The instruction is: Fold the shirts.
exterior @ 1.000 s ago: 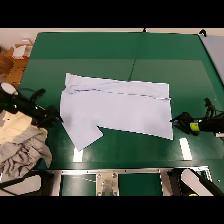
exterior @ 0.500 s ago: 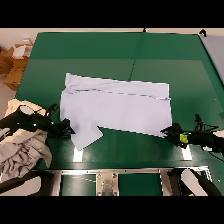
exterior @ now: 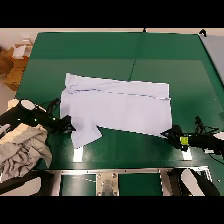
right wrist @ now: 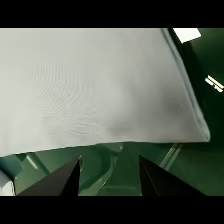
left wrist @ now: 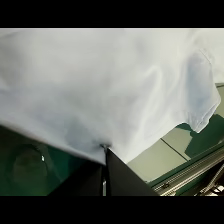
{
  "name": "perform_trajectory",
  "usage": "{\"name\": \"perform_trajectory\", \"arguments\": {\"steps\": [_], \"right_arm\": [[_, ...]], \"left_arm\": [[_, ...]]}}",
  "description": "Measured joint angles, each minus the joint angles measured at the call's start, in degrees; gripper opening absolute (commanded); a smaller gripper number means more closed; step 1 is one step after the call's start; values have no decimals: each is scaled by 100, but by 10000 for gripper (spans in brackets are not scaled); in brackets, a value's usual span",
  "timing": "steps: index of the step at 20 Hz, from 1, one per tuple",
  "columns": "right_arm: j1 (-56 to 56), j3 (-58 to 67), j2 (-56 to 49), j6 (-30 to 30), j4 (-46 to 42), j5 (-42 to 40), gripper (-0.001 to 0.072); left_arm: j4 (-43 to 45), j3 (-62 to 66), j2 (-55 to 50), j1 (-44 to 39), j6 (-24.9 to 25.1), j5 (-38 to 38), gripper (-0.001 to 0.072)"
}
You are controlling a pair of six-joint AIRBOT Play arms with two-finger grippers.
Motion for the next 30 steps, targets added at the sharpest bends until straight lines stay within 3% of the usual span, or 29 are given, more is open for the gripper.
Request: {"name": "perform_trajectory", "arguments": {"steps": [9,10,12,13,19,24,30], "right_arm": [[83,-844,348,568,730,-1445,430],[85,-885,350,570,804,-1606,402],[92,-916,350,540,802,-1910,37],[92,-914,348,487,774,-2009,18],[83,-144,352,229,446,-1587,15],[81,997,363,691,-885,-595,14],[81,1373,420,1117,-2116,345,14]], "left_arm": [[-105,76,0,-9,72,-85,23],[-142,76,0,-9,92,-66,23],[-225,79,0,-9,166,-20,23],[-289,81,4,-9,195,-2,22],[-308,79,1003,-15,55,-125,21],[68,79,2577,-20,-793,-907,22],[376,76,3880,-22,-1749,-1897,22]]}}
